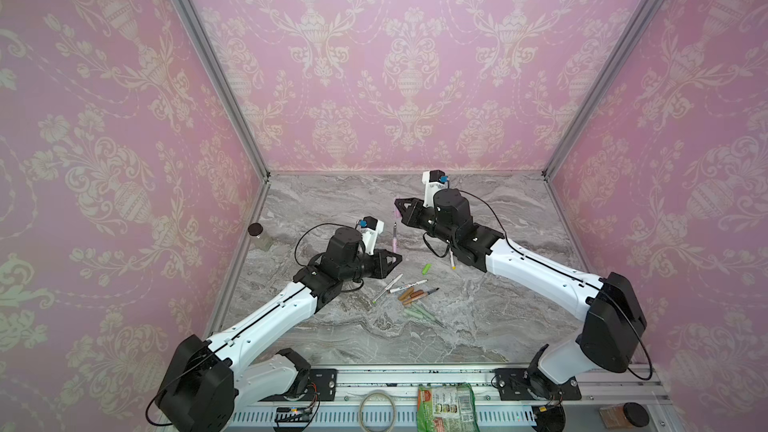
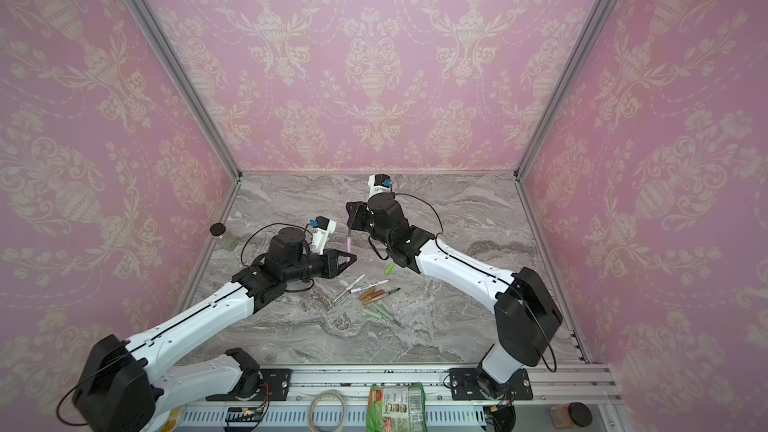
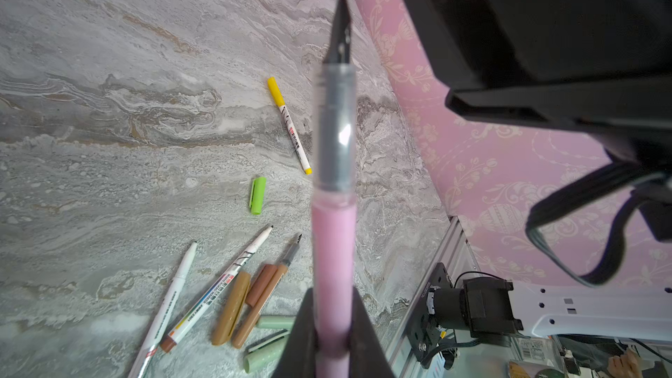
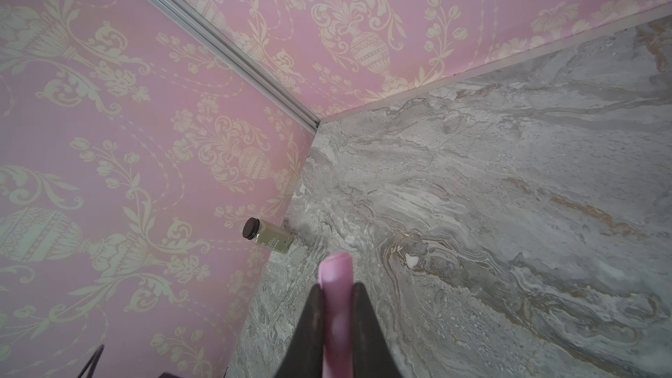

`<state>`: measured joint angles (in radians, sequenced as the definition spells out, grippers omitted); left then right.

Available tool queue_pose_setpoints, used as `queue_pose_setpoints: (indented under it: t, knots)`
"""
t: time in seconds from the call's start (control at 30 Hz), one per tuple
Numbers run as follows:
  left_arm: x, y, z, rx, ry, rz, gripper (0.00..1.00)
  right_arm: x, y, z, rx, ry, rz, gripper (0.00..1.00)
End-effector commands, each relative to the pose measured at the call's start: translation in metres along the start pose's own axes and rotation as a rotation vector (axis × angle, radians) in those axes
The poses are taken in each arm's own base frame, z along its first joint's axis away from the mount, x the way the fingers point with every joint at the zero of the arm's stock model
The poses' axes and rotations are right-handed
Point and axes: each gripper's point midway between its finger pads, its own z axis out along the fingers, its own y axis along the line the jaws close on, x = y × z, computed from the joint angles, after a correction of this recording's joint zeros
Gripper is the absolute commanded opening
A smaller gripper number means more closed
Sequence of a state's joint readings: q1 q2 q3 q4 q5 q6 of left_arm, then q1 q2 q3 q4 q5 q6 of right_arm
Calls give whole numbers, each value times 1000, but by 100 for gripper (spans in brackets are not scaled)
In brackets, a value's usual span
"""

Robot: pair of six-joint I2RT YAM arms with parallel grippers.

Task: Insert the pens into the pen caps
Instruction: 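Align the pink cap above the pen tip held by the left gripper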

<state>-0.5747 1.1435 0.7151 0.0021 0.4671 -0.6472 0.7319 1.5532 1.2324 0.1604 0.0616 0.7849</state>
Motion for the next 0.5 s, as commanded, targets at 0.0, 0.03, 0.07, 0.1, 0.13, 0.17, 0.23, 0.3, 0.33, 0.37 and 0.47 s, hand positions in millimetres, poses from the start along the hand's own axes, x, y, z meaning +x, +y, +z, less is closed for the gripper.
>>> queue_pose_setpoints:
  t: [0.0, 0.03, 0.07, 0.1, 0.13, 0.17, 0.23, 0.3, 0.33, 0.37, 0.47]
  knots:
    - [-1, -13, -3, 46, -1, -1, 0, -5, 3, 0, 0, -43, -24, 0]
    - [-2, -13, -3, 46, -1, -1, 0, -3, 2, 1, 3, -43, -26, 0]
    - [-1, -13, -3, 46, -1, 0, 0, -2, 1, 2, 8, -41, -25, 0]
    - [-2, -13, -3, 45, -2, -1, 0, 0, 0, 4, 12, -36, -25, 0]
    - [-2, -14, -3, 45, -3, 1, 0, 1, -1, 5, 14, -33, -24, 0]
    - [-2, -14, -3, 46, -3, 1, 0, 3, -2, 6, 18, -31, -24, 0]
    - [-2, -13, -3, 45, -4, 0, 0, 7, -4, 9, 22, -20, -20, 0]
    - [-3, -13, -3, 44, -7, 5, 0, 13, -4, 13, 23, -6, -21, 0]
    - [-3, -14, -3, 45, -8, 6, 0, 15, -5, 14, 28, -1, -23, 0]
    - [-4, -14, -3, 46, -9, 8, 0, 18, -5, 15, 30, 5, -29, 0]
    - [-3, -14, -3, 45, -7, 8, 0, 21, -8, 17, 38, 13, -28, 0]
